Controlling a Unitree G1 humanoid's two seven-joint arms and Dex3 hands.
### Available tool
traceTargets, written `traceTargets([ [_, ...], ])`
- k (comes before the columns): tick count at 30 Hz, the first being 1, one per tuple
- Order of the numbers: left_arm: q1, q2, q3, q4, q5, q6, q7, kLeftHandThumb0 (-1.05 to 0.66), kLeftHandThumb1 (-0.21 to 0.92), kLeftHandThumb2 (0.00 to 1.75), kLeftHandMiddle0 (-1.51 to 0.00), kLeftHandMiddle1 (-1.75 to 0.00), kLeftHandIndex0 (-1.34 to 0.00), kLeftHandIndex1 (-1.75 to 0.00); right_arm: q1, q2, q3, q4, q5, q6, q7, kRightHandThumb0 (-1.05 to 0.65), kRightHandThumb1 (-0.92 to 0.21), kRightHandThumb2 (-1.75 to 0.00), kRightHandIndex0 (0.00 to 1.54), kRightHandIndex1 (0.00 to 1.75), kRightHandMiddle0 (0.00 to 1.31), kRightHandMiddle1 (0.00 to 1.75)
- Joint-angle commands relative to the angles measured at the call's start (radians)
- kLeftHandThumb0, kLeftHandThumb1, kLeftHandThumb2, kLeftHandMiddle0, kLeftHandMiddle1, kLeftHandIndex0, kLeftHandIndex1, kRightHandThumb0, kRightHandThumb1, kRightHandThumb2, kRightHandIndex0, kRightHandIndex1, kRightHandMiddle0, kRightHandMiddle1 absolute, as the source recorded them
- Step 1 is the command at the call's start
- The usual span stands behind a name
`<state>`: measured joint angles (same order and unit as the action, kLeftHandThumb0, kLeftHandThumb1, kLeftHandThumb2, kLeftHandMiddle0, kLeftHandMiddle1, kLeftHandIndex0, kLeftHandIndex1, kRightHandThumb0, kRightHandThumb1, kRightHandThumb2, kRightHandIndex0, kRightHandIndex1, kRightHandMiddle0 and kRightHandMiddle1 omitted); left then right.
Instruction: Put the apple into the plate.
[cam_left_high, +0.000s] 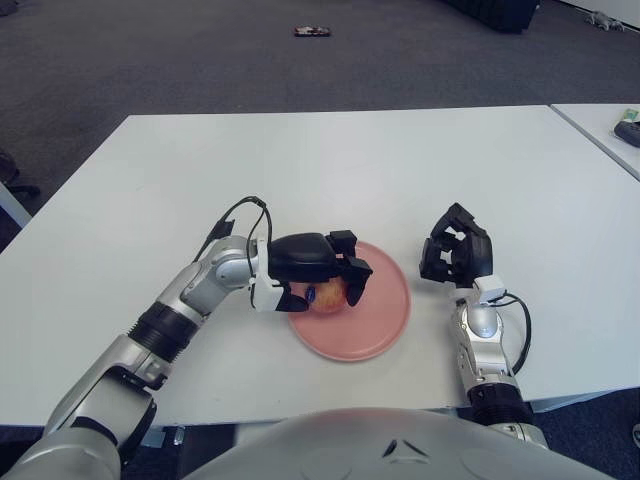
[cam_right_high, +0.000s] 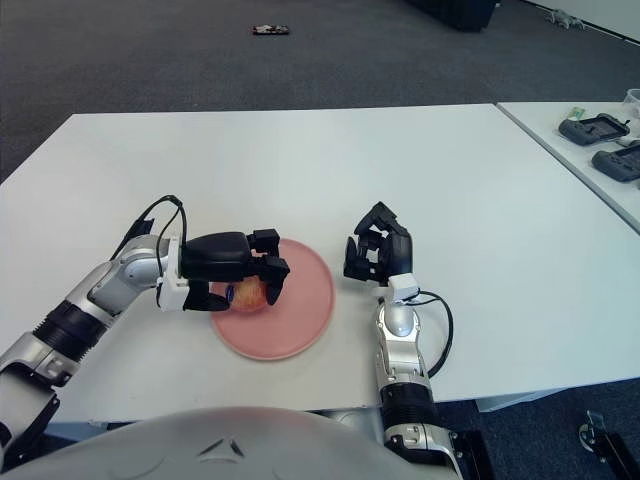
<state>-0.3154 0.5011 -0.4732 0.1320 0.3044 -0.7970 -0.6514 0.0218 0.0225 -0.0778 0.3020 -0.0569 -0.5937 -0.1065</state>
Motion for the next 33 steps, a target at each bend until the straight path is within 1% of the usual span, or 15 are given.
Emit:
traceTargets([
  [1,-0.007,-0.011,-0.013,0.041,0.035,-0.025,0.022,0.0,-0.05,1.68,-0.95,-1.58,-0.66,-1.75,-0.001,0.0,0.001,-0.008,0.013,-0.014,0.004,-0.51,-0.25,-1.41,1.26,1.75,0.67,1.75],
  [7,0.002,-0.03,-0.006,0.08,0.061,-0.047,0.051,0.0,-0.05,1.67,-0.94,-1.58,-0.65,-1.75,0.002,0.002,-0.001,-0.014,0.011,-0.01,0.003,-0.51,-0.24,-1.42,1.27,1.75,0.68,1.75],
  [11,0.004,-0.05,0.002,0.103,0.091,-0.073,0.1,0.0,-0.04,1.67,-0.94,-1.57,-0.65,-1.75,0.003,0.003,-0.002,-0.019,0.01,0.001,-0.001,-0.52,-0.24,-1.43,1.28,1.75,0.68,1.75],
  [12,0.0,-0.06,0.002,0.115,0.111,-0.091,0.124,0.0,-0.04,1.66,-0.94,-1.57,-0.65,-1.75,0.004,0.004,-0.002,-0.021,0.009,0.004,-0.002,-0.52,-0.23,-1.43,1.29,1.75,0.68,1.75],
  [17,-0.02,-0.08,-0.004,0.157,0.159,-0.144,0.183,0.0,-0.03,1.7,-0.89,-1.69,-0.63,-1.75,0.004,0.006,-0.003,-0.027,0.007,0.009,-0.005,-0.52,-0.22,-1.45,1.31,1.75,0.7,1.75],
  [20,-0.025,-0.085,-0.014,0.177,0.148,-0.159,0.183,0.0,-0.06,1.73,-0.9,-1.73,-0.67,-1.71,0.003,0.005,-0.003,-0.026,0.004,0.002,-0.006,-0.53,-0.21,-1.46,1.33,1.75,0.7,1.75],
  [22,-0.025,-0.087,-0.019,0.183,0.132,-0.157,0.171,0.0,-0.04,1.71,-0.88,-1.74,-0.68,-1.69,0.003,0.005,-0.003,-0.024,0.005,-0.002,-0.006,-0.53,-0.21,-1.46,1.34,1.75,0.7,1.75],
  [23,-0.025,-0.088,-0.022,0.185,0.124,-0.153,0.164,0.0,-0.02,1.68,-0.86,-1.74,-0.67,-1.68,0.002,0.005,-0.004,-0.023,0.005,-0.003,-0.005,-0.53,-0.21,-1.46,1.34,1.75,0.7,1.75],
  [25,-0.018,-0.091,-0.029,0.182,0.083,-0.122,0.134,0.0,0.02,1.63,-0.82,-1.74,-0.65,-1.66,0.001,0.003,-0.003,-0.021,0.007,-0.005,-0.002,-0.53,-0.21,-1.46,1.34,1.75,0.7,1.75],
  [27,-0.013,-0.098,-0.031,0.183,0.057,-0.106,0.124,0.0,0.11,1.52,-0.75,-1.75,-0.61,-1.63,0.0,0.002,-0.003,-0.019,0.011,-0.005,0.003,-0.53,-0.21,-1.46,1.33,1.75,0.7,1.75],
  [30,-0.01,-0.105,-0.028,0.185,0.044,-0.105,0.127,-0.01,0.22,1.4,-0.66,-1.75,-0.53,-1.64,0.0,0.001,-0.003,-0.019,0.014,-0.001,0.007,-0.52,-0.22,-1.45,1.3,1.75,0.7,1.75],
  [33,-0.008,-0.111,-0.021,0.191,0.056,-0.123,0.149,-0.01,0.31,1.31,-0.58,-1.75,-0.46,-1.67,0.0,0.001,-0.003,-0.019,0.016,0.003,0.009,-0.52,-0.22,-1.44,1.28,1.75,0.69,1.75],
])
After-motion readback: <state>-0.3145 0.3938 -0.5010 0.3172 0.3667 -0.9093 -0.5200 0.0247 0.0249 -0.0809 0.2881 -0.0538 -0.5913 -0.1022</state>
